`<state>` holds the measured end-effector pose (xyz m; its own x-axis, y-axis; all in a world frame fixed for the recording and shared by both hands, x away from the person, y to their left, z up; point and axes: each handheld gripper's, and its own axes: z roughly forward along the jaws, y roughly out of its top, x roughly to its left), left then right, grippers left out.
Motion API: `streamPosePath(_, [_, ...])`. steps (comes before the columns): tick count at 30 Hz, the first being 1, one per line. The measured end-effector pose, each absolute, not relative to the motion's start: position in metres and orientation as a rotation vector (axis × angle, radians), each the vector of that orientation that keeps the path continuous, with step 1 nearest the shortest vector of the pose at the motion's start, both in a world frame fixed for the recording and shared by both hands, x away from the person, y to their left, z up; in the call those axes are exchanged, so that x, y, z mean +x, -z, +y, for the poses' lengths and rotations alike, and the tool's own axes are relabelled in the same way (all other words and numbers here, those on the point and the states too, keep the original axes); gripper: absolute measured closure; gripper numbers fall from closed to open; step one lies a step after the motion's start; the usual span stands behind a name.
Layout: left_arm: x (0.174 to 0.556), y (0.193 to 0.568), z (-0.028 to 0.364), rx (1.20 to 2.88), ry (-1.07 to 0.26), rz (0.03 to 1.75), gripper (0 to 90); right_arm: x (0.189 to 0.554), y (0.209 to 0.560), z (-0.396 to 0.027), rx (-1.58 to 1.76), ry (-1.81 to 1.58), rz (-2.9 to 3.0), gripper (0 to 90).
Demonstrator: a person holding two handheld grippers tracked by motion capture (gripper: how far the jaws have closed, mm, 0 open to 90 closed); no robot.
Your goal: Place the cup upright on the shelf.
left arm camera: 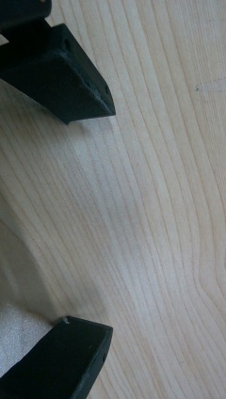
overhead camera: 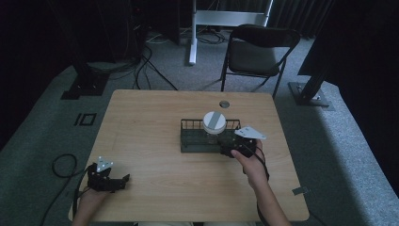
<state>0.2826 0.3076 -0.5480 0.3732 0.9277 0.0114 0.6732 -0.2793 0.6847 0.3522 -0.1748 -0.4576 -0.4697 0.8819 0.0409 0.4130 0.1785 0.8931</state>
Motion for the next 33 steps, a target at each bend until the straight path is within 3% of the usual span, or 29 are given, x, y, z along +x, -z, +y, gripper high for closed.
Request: streamPosePath(33, [0.283,0.548,0.308,2.045,-0.558,1.376,0.6,0.335,0.489,-0.229,1.286,-1.187,1.987,13.1])
